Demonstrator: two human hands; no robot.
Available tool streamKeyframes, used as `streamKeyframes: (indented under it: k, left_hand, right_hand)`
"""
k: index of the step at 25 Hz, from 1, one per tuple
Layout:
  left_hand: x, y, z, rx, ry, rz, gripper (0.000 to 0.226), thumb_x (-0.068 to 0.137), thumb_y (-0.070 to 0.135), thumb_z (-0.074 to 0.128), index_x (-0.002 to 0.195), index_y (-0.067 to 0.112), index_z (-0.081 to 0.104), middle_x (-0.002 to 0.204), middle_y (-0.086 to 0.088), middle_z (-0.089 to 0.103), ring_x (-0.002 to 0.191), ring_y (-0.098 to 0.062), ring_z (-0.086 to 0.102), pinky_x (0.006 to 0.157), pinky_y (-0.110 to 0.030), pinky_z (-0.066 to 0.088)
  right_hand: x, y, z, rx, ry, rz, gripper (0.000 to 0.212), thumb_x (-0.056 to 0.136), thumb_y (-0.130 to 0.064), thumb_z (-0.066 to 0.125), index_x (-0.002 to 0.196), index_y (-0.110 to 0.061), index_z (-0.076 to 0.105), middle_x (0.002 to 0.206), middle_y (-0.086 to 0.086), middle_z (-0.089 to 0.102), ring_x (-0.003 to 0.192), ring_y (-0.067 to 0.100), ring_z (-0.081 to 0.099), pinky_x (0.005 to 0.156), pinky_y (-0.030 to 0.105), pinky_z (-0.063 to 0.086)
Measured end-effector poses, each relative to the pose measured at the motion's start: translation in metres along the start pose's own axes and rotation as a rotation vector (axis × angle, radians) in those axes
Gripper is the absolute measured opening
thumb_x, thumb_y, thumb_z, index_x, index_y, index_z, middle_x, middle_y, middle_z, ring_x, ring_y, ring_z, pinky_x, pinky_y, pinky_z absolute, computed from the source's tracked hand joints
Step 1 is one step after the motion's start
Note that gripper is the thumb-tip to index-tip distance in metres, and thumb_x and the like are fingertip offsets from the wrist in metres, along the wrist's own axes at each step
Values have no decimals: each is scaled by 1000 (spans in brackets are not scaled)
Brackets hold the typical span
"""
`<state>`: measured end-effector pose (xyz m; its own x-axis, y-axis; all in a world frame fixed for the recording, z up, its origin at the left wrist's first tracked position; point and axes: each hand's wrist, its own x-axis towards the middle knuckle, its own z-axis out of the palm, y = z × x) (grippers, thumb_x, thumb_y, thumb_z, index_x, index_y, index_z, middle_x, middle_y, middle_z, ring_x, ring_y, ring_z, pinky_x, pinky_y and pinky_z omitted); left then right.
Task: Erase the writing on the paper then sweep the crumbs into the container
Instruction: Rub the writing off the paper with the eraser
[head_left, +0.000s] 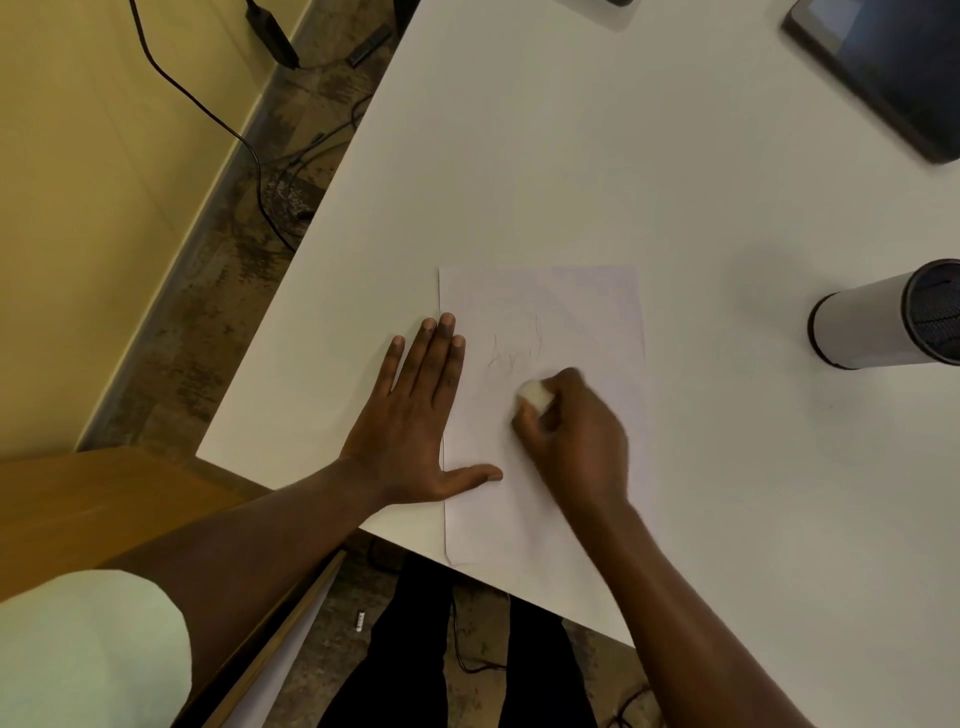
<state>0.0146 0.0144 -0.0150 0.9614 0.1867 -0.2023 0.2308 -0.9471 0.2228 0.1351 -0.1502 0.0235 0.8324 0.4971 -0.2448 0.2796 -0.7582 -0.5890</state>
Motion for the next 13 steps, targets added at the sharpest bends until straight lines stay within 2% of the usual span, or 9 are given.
streamKeyframes:
  k: [2,5,7,10,11,13]
  left_hand:
    - [0,0,0,1,-6,0,137,79,98,37,166,-3,3,176,-23,-5,165,-38,-6,132,-60,10]
    - [0,-1,1,13,-4,3,130,83,93,31,166,-3,5,176,-23,-3,165,-39,-3,130,-63,15]
    - [0,-1,1,7,-3,0,133,81,95,32,166,-3,4,176,-23,-4,165,-38,-5,131,-62,12]
    - [-1,0,-2,15,-9,-1,139,78,100,35,166,-3,3,176,-22,-6,165,-37,-7,132,-60,9]
    - [-1,0,-1,14,-8,-1,138,78,100,35,166,-3,4,176,-22,-5,165,-37,-6,132,-60,10]
    - [-1,0,-1,4,-8,1,136,80,98,32,166,-3,4,176,-23,-4,165,-38,-4,131,-62,12]
  right_hand:
    - [5,-1,-2,33,27,67,20,88,-32,68,98,-19,55,77,-5,60,67,14,56,57,26,38]
    - [-28,-22,16,-20,-128,-129,20,90,-33,67,99,-18,57,81,-4,62,69,13,53,54,22,33]
    - [-20,-12,10,-27,-84,-95,21,90,-35,67,97,-20,56,79,-6,61,68,13,53,52,22,34]
    - [6,1,-3,19,77,126,20,88,-35,67,95,-24,52,77,-8,59,67,13,56,58,26,37]
    - [6,-3,0,26,75,129,20,88,-34,67,96,-23,52,78,-7,59,67,13,56,59,26,37]
    - [-11,-19,15,-1,10,5,21,88,-34,67,98,-20,55,79,-7,60,68,13,55,58,26,37]
